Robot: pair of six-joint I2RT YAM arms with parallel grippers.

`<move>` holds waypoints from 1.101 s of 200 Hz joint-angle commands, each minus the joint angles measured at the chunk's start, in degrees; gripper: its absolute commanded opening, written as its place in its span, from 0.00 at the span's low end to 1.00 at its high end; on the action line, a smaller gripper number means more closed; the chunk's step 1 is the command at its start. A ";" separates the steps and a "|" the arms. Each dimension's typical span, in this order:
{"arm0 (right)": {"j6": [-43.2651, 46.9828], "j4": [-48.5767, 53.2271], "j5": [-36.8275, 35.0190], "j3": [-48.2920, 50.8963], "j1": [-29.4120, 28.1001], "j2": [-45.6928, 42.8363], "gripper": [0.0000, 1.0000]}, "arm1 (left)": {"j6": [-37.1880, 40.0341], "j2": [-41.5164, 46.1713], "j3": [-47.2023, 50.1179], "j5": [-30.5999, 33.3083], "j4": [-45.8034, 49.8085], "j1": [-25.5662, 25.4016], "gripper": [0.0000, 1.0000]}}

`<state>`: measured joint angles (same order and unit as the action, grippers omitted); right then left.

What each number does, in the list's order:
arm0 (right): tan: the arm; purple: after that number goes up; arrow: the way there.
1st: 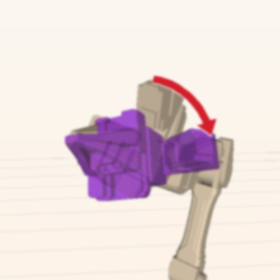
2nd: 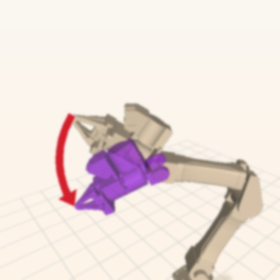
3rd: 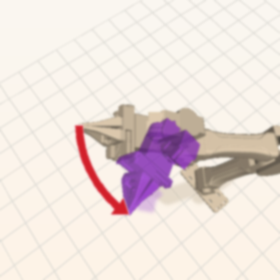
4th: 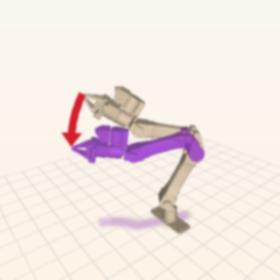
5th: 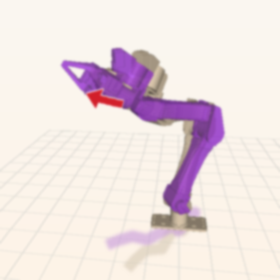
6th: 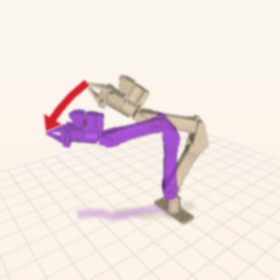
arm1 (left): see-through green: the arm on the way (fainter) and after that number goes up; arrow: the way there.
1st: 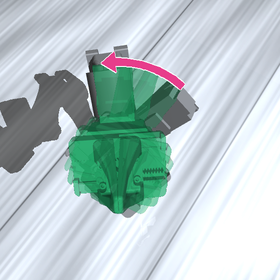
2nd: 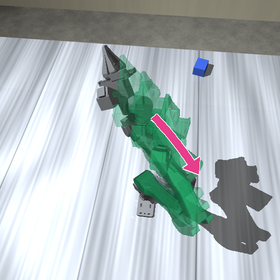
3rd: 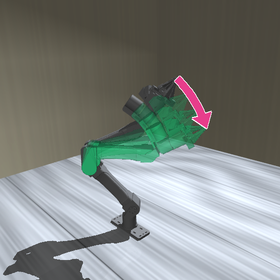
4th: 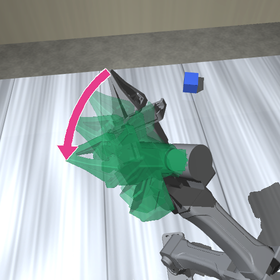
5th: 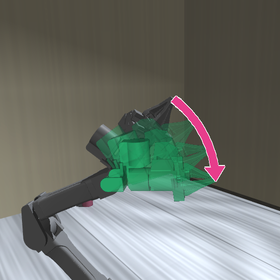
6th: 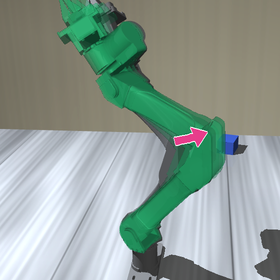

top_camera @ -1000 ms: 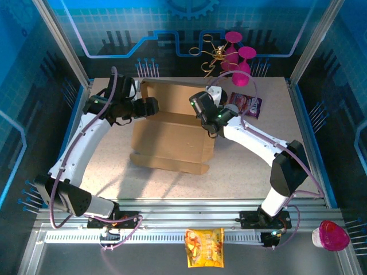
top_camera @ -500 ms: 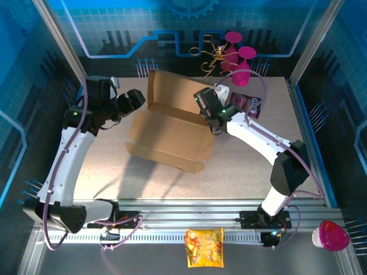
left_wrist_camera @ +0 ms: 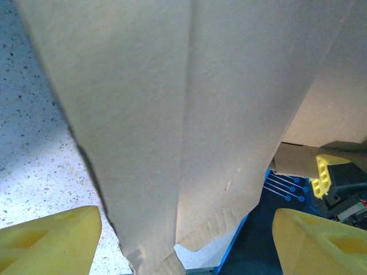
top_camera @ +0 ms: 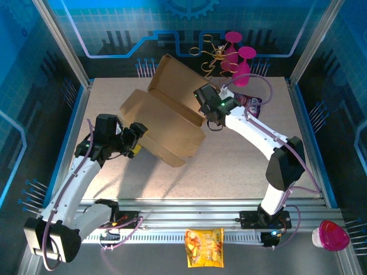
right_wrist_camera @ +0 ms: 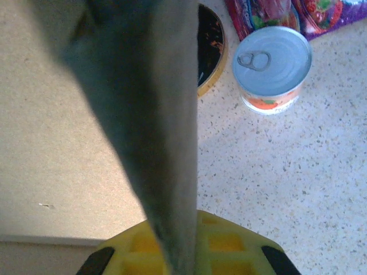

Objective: Fold the paper box

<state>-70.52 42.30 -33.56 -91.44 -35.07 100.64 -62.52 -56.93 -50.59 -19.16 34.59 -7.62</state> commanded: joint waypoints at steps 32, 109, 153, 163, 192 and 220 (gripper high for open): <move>-6.47 2.52 1.45 -1.08 0.75 0.24 0.00 | 2.78 -0.43 -1.26 1.56 2.57 -0.44 0.79; -7.76 2.19 2.91 -0.56 0.64 0.41 0.00 | 8.40 -6.93 -5.13 8.29 3.25 -2.76 0.39; -10.36 3.18 4.70 0.31 0.13 0.19 0.00 | 15.17 -12.54 -10.82 13.09 6.47 -4.52 0.11; -11.03 3.61 5.18 0.45 0.00 0.17 0.00 | 17.79 -13.73 -12.92 14.79 8.69 -4.77 0.05; -14.63 6.94 9.09 1.03 -0.17 0.10 0.12 | 27.02 -16.94 -19.56 20.71 15.79 -4.78 0.00; -11.73 6.56 11.90 3.09 -0.78 -2.17 0.51 | 38.45 -20.41 -27.29 26.51 22.63 -4.78 0.00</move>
<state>-82.52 46.94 -24.43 -90.39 -35.18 100.73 -37.58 -74.96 -71.94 -0.43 48.01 -12.19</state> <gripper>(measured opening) 0.427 0.064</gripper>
